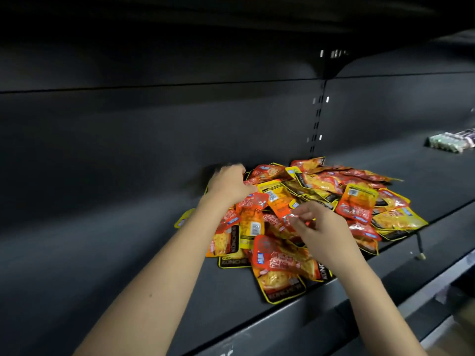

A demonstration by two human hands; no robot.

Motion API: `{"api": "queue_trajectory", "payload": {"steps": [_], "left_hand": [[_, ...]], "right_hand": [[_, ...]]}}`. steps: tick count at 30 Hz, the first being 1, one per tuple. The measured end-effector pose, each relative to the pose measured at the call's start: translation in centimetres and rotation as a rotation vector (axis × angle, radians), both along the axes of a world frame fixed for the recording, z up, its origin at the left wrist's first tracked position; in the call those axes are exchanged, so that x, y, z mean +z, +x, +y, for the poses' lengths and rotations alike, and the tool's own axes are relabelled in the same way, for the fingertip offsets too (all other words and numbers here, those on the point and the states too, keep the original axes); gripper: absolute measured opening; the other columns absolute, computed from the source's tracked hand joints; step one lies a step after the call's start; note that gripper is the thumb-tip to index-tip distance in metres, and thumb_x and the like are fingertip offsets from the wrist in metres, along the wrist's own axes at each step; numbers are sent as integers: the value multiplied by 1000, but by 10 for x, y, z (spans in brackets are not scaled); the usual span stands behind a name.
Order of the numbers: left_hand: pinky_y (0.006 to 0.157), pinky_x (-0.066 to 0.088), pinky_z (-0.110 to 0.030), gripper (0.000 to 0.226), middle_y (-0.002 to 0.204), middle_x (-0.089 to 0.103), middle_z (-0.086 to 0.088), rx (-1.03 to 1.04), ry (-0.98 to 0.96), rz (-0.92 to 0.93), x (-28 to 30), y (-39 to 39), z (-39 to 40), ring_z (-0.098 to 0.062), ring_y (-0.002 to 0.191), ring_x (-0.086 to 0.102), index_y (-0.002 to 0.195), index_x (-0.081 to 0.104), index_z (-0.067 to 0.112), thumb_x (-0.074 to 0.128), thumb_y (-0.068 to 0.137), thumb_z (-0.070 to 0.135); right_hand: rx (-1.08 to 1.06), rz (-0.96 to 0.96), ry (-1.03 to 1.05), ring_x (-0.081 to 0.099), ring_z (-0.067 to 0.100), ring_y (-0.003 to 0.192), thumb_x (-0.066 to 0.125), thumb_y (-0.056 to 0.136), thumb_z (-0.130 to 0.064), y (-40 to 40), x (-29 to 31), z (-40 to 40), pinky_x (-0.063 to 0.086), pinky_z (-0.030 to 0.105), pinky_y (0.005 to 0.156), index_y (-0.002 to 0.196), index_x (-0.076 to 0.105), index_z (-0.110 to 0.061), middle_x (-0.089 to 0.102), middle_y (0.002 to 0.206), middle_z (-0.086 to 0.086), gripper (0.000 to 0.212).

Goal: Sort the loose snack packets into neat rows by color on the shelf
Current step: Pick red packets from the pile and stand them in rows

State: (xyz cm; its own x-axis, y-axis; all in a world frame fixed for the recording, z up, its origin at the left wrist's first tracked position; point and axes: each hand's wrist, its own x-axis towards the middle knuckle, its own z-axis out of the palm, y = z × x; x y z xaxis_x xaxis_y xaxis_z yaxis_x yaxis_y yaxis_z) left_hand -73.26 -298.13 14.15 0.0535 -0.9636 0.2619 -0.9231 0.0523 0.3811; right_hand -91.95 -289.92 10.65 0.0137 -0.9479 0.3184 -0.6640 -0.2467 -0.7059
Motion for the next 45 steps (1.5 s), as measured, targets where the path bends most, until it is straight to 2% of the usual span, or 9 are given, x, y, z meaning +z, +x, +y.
{"api": "queue_trajectory", "payload": {"steps": [5, 9, 16, 19, 23, 27, 34, 40, 45], "left_hand": [[95, 41, -41, 37, 118, 60, -9, 73, -25, -176, -10, -10, -22, -30, 114, 50, 107, 67, 17, 55, 90, 47], [87, 40, -37, 39, 96, 66, -7, 109, -79, -200, -6, -10, -18, -29, 97, 59, 70, 57, 17, 49, 94, 47], [60, 43, -36, 47, 57, 51, 3, 127, -326, 117, 10, 21, 39, -25, 62, 57, 63, 51, 14, 49, 92, 51], [54, 37, -27, 40, 57, 51, 5, 212, -435, 240, 14, 29, 73, -5, 51, 52, 69, 53, 13, 49, 94, 44], [58, 40, -22, 37, 70, 57, -4, 369, -502, 433, 9, 27, 112, -4, 57, 49, 85, 56, 5, 45, 97, 38], [71, 51, -36, 29, 78, 62, -4, 509, -548, 677, -2, 23, 139, -19, 76, 61, 86, 57, 11, 46, 97, 34], [81, 55, -47, 14, 97, 66, -11, 700, -527, 991, -15, 9, 171, -27, 87, 67, 91, 54, 19, 54, 93, 32], [67, 52, -28, 25, 92, 66, 0, 776, -535, 971, -18, -2, 194, -12, 76, 64, 106, 53, 17, 66, 85, 12], [66, 54, -25, 22, 77, 68, 6, 731, -659, 977, -25, -7, 214, -5, 64, 64, 92, 60, 20, 66, 82, 1]], "right_hand": [[13, 49, -49, 53, 11, 79, 60, 91, -27, -10, 3, -19, 34, 9, 57, 106, 62, -19, 59, 95, -6, 17], [49, 112, -100, 50, 12, 84, 59, 92, -24, -15, 8, -40, 36, 21, 62, 110, 62, -16, 60, 101, -1, 20], [86, 198, -178, 56, 27, 99, 63, 87, -17, -8, 15, -87, 36, 26, 72, 110, 62, -9, 60, 90, 4, 25], [94, 272, -173, 51, 33, 106, 66, 84, -26, 4, 16, -105, 43, 37, 86, 117, 55, -11, 59, 104, 10, 38], [81, 337, -129, 43, 38, 118, 77, 75, -34, 22, 21, -119, 36, 42, 97, 129, 39, -5, 49, 126, 18, 72], [16, 326, -62, 34, 39, 127, 80, 70, -41, 31, 27, -122, 31, 45, 101, 142, 16, -1, 39, 138, 21, 104], [100, 462, -188, 41, 35, 116, 64, 85, -27, 51, 27, -122, 31, 39, 94, 109, 68, -24, 59, 117, 10, 25], [236, 212, -312, 56, 42, 99, 59, 89, -15, 62, 34, -101, 45, 41, 77, 104, 65, -8, 62, 104, 20, 18], [436, -149, -226, 59, 41, 96, 50, 97, -20, 61, 47, -73, 44, 42, 80, 116, 49, -5, 60, 102, 22, 24]]}}
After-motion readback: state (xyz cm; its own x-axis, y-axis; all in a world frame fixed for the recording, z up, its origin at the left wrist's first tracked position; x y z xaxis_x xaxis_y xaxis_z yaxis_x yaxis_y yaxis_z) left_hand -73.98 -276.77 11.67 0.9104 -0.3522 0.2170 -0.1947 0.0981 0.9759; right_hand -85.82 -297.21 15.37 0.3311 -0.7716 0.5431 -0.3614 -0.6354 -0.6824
